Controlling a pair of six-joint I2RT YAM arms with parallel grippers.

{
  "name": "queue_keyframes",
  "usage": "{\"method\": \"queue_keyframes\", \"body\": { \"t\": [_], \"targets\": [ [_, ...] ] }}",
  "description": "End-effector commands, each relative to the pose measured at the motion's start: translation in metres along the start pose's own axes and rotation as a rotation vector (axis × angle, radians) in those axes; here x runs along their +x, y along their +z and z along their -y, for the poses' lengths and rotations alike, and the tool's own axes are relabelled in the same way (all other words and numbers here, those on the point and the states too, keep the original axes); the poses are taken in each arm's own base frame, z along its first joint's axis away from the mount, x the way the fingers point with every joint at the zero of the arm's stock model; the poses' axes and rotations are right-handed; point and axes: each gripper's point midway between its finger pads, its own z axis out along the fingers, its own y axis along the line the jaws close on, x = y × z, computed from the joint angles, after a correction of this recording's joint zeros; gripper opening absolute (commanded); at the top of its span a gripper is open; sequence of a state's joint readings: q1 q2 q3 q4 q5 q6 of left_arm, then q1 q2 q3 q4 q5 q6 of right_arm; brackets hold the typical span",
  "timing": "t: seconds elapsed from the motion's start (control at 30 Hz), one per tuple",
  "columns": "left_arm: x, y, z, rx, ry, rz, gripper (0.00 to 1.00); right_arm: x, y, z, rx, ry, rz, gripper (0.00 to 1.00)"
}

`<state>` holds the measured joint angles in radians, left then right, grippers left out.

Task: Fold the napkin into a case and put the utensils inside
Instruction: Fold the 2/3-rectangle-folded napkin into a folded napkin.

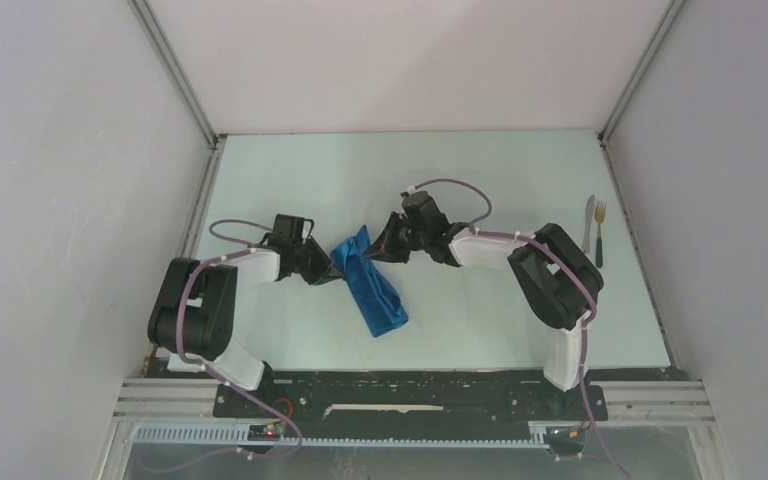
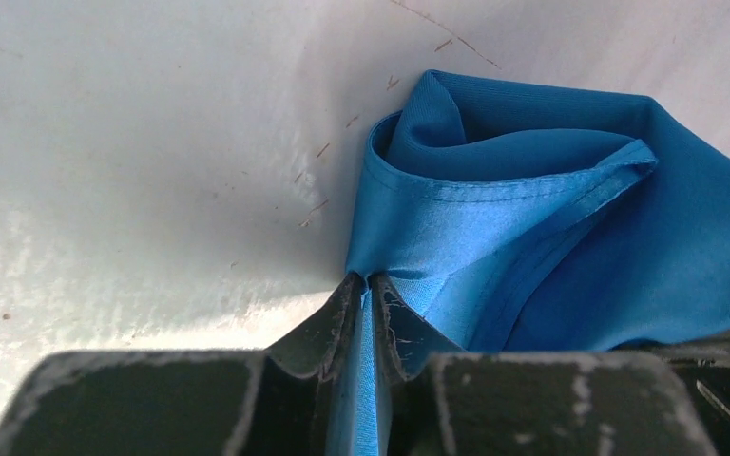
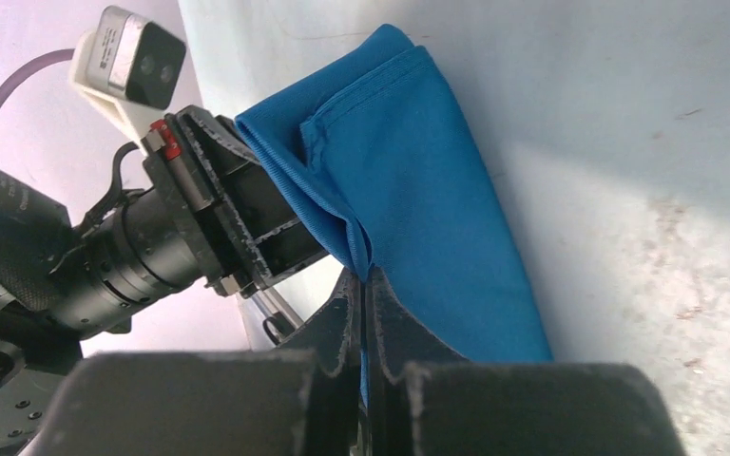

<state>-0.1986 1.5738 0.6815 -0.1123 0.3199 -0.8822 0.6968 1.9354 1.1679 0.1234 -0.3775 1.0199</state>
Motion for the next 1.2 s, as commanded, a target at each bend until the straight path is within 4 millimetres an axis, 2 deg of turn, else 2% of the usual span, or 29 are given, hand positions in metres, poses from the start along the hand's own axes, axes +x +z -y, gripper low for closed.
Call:
{"method": "queue_keyframes", "body": {
  "t": [0.0, 0.2, 0.4, 0.63, 0.77, 0.87, 1.03, 1.17],
  "targets": [
    [-0.01, 0.003, 0.009, 0.021, 0.034, 0.013, 0.16, -0.006, 0.005, -0.036, -0.088, 0.019, 0.052, 0.0],
    [-0.009, 0.003, 0.009, 0.012, 0.046, -0.006, 0.16, 0.002, 0.022, -0.042, -0.126, 0.013, 0.071, 0.0],
    [-0.013, -0.003, 0.009, -0.012, 0.068, 0.01, 0.16, 0.005, 0.038, -0.029, -0.133, -0.06, 0.084, 0.0],
    [-0.016, -0.012, 0.01, -0.031, 0.093, 0.027, 0.17, 0.016, 0.035, -0.023, -0.199, -0.32, 0.039, 0.0],
    [-0.017, -0.018, 0.011, -0.042, 0.109, 0.028, 0.18, 0.022, 0.032, -0.01, -0.196, -0.375, -0.045, 0.0],
    [-0.015, -0.026, 0.016, -0.018, 0.127, 0.03, 0.27, 0.024, 0.029, -0.002, -0.191, -0.385, -0.086, 0.0],
    [-0.015, -0.053, 0.031, 0.034, 0.169, 0.068, 0.5, 0.03, 0.03, 0.003, -0.191, -0.411, -0.123, 0.0],
    [-0.016, -0.062, 0.048, 0.084, 0.191, 0.063, 0.59, 0.029, 0.03, 0.003, -0.191, -0.421, -0.125, 0.0]
  ]
}}
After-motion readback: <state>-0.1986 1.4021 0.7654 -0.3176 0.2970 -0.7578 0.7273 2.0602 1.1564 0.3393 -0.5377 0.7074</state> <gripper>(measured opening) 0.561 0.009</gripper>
